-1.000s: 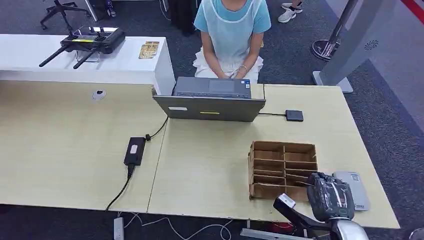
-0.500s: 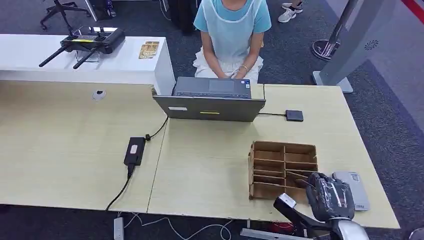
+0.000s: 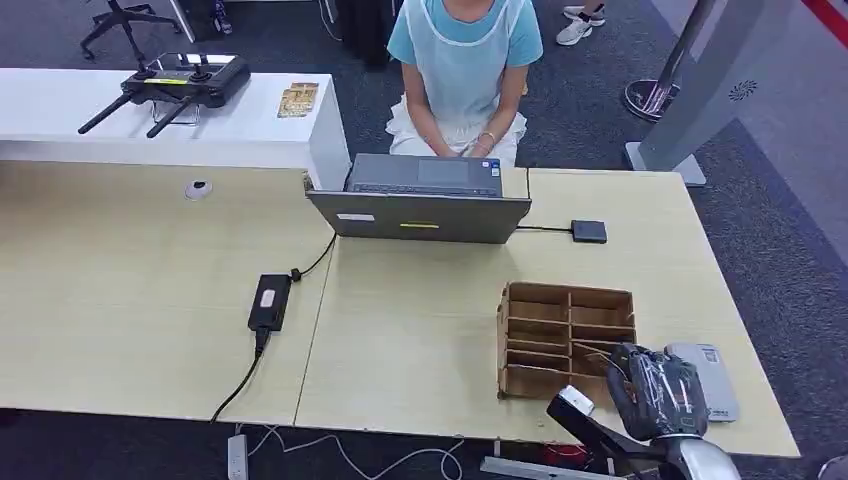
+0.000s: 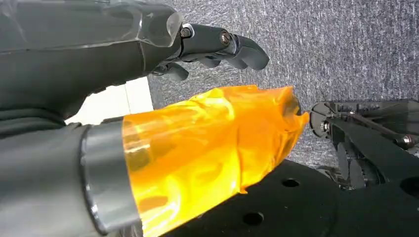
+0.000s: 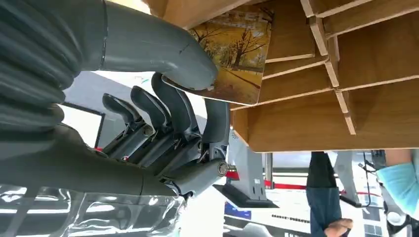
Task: Pass the card to the sensor for recognition and then transmit it.
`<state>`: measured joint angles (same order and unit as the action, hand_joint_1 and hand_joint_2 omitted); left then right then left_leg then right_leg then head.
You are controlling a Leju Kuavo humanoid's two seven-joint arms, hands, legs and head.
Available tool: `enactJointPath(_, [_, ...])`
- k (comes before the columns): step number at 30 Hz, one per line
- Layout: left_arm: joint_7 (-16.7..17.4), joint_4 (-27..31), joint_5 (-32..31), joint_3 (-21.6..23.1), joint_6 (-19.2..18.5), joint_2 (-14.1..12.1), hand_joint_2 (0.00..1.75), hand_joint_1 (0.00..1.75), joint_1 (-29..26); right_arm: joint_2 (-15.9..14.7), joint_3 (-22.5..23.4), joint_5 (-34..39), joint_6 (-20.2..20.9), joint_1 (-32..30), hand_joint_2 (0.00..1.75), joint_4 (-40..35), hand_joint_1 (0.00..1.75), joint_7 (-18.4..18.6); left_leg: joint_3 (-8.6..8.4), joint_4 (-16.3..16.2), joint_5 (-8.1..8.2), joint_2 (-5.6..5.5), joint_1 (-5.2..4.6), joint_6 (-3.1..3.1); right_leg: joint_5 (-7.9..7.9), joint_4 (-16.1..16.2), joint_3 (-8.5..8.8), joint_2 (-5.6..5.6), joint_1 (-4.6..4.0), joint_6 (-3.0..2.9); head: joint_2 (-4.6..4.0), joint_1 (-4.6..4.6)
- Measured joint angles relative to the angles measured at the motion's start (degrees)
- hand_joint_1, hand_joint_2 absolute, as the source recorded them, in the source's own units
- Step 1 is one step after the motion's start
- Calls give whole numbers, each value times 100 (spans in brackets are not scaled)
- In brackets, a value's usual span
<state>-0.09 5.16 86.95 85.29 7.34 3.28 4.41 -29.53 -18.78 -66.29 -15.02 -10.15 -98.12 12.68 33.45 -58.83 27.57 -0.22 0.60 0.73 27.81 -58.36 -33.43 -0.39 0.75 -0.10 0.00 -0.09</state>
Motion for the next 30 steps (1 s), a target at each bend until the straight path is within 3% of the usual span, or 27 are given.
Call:
enactJointPath(6, [-4,0,17,0,0,0,0,0,-1,2,48,405,-85,-30,175,-72,175,-234,0,0,0,0,0,0,0,0,0,0,0,0,0,0])
enactJointPath(16, [-105,0,68,87,-4,-26,0,0,-1,0,526,2063,33,-127,175,-699,175,-1827,0,0,0,0,0,0,0,0,0,0,0,0,0,0])
enactJointPath(22, [-122,0,72,92,-7,-31,0,0,-1,0,592,2192,79,-126,175,-765,175,-1971,0,0,0,0,0,0,0,0,0,0,0,0,0,0])
enactJointPath(25, [-199,2,92,109,-9,-33,0,0,-1,0,925,3082,433,-17,175,-997,175,-2741,0,0,0,0,0,0,0,0,0,0,0,0,2,0])
enactJointPath(30, [-243,2,100,116,-9,-39,0,0,1,0,1062,3357,605,124,175,-1056,175,-2986,-1,0,0,0,0,0,0,0,0,0,0,0,2,-2])
